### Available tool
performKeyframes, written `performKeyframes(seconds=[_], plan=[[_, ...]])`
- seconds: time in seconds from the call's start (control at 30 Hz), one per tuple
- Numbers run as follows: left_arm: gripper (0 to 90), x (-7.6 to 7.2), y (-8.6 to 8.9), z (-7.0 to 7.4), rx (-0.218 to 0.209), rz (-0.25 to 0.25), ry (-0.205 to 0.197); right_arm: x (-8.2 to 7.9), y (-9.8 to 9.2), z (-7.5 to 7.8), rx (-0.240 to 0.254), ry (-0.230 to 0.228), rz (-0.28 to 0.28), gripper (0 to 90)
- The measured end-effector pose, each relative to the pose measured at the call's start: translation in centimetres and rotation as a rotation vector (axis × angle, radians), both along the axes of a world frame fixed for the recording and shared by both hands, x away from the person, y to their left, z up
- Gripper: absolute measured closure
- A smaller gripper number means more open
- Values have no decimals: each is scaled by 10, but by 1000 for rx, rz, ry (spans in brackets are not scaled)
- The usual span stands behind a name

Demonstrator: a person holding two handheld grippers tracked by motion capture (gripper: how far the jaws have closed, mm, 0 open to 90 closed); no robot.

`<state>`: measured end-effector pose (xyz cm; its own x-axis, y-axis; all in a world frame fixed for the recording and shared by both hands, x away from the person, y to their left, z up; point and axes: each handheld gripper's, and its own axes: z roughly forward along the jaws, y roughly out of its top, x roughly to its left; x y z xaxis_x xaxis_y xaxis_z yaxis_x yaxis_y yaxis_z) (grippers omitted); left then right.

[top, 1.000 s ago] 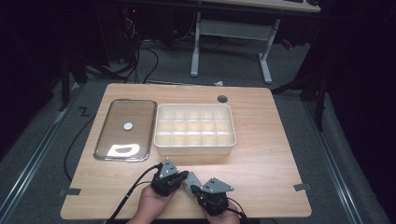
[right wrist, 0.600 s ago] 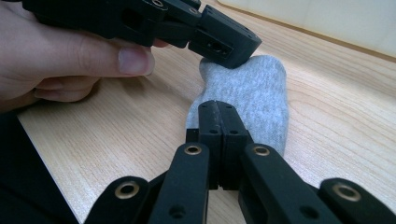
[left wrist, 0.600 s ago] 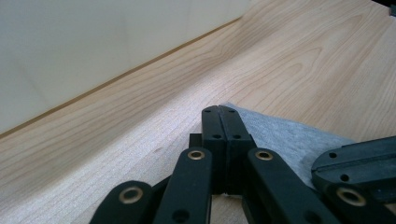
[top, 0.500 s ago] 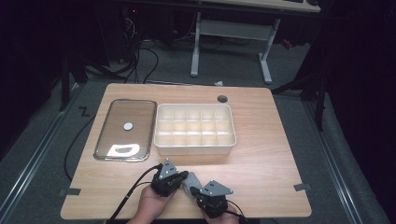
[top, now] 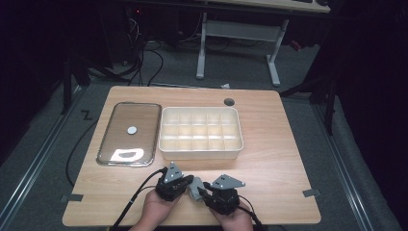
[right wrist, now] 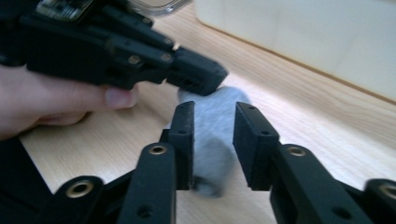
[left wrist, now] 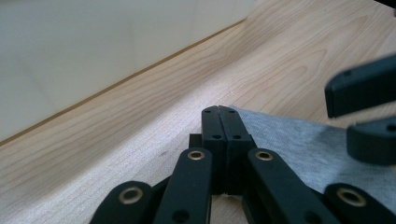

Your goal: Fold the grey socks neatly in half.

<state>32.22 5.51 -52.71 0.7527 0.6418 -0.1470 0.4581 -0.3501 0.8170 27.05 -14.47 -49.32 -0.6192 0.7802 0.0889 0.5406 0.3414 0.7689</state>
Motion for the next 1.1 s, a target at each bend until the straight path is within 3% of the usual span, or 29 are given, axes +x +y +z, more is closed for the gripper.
performKeyframes(seconds=[0.1, 0.37, 0.47, 0.6, 0.77, 0.93, 1.0, 1.1], plan=[[900, -1, -1, -1, 3, -3, -2, 4, -3, 4, -7, 5, -11, 641], [900, -1, -4, -5, 37, -16, 7, 12, -1, -3, -44, 110, -1, 491], [900, -1, -4, -5, 32, -13, 1, 11, 3, -5, -44, 148, 4, 462], [900, -1, -2, -2, 16, -7, 0, 3, 9, -10, -102, 123, 24, 506], [883, -5, 7, 13, -42, 10, -22, 1, 8, -14, -97, 115, 20, 568], [876, -21, 5, 29, -91, -25, -60, -2, 6, -19, -82, 99, 10, 570], [874, -28, 2, 29, -100, -49, -54, -2, 5, -21, -80, 89, 6, 570], [874, -33, 1, 25, -71, -68, -46, -3, 5, -21, -77, 84, 4, 570]])
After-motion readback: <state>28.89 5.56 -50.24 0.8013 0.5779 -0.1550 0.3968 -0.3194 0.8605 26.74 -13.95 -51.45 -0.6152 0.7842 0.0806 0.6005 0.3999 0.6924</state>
